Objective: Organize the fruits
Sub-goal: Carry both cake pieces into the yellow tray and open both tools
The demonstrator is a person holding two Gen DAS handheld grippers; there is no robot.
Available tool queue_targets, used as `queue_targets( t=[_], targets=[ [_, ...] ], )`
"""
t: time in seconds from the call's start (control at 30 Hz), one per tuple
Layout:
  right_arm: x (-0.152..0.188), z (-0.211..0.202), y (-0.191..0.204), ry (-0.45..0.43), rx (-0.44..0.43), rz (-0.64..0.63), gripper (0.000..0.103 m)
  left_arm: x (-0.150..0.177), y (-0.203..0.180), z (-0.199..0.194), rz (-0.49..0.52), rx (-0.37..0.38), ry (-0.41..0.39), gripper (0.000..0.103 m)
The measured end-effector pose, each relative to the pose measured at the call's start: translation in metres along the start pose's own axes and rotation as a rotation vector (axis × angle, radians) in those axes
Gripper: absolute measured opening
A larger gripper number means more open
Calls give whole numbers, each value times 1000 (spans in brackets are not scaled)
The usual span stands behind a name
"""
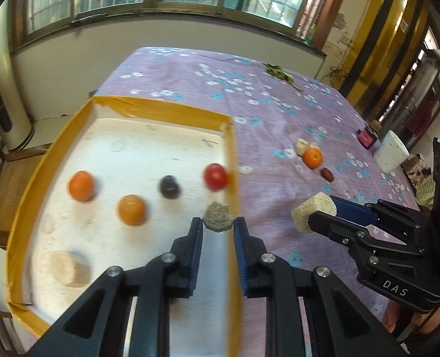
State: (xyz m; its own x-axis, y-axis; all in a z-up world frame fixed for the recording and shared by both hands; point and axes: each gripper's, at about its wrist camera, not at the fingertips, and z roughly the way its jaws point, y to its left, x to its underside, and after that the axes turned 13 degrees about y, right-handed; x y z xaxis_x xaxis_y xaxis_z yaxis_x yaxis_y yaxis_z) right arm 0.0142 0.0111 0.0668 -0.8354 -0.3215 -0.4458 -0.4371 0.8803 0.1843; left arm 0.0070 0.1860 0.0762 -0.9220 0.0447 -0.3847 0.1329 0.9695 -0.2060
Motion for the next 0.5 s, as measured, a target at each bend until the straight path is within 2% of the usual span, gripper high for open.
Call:
queue_targets(
  t=[0.3, 0.5],
  targets=[
    [-30, 29, 48, 28, -40, -74, 31, 3, 71, -12, -101, -66, -17, 23],
    [-38, 55, 65, 71, -59, -94, 31, 4, 98, -2, -138, -88, 11, 23]
  ],
)
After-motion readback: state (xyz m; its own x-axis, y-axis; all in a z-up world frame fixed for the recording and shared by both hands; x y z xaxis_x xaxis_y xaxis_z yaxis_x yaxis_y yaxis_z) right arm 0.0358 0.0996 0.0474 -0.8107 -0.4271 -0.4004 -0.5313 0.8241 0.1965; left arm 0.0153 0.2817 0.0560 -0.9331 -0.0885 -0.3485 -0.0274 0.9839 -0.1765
